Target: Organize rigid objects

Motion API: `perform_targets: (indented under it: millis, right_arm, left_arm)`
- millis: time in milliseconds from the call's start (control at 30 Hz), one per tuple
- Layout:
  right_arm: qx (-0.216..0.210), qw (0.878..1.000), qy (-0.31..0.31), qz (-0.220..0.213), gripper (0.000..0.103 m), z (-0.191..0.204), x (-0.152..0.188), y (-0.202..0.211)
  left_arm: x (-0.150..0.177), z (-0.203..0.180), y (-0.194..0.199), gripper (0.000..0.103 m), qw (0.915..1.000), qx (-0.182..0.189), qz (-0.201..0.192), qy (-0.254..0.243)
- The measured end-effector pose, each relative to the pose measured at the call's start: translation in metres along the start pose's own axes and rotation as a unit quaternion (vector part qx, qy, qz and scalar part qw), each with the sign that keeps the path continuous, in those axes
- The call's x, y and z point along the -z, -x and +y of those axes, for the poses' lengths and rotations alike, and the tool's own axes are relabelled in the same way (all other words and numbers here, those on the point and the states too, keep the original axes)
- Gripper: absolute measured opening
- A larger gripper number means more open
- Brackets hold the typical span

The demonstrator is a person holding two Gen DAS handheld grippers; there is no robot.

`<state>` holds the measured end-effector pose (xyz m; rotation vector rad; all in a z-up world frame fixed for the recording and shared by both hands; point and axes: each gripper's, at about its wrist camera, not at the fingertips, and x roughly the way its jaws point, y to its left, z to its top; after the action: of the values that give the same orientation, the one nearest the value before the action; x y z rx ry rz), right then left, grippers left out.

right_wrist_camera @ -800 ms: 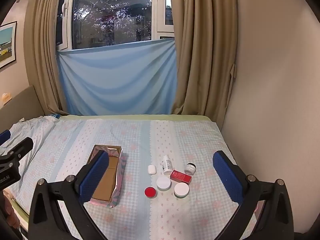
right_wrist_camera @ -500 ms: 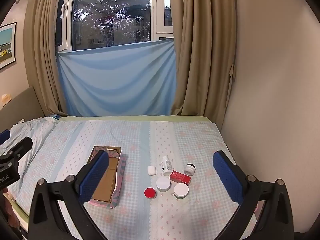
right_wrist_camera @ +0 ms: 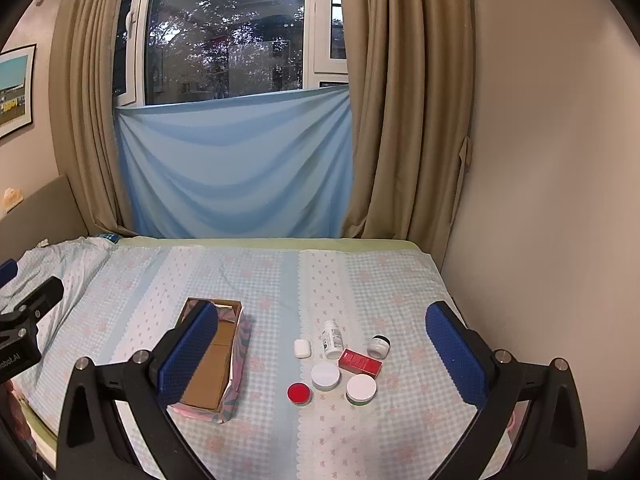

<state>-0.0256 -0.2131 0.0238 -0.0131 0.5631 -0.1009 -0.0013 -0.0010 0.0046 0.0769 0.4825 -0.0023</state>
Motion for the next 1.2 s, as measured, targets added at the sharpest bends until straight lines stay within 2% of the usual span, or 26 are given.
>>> perform_targets:
  millis: [467, 1200]
  right_arm:
    - [0.002, 1.0, -0.011, -0.004, 0.103, 0.0, -0.001, 0.002]
    - [-0.002, 1.0, -0.02, -0.005, 0.103, -0.004, -0.004, 0.003]
  left_arm:
    - [0.001, 0.004, -0.002, 0.102, 0.9998, 0.019, 0.007, 0.008]
    - [0.001, 0.008, -0.009, 0.102, 0.9995, 0.023, 0.018, 0.014]
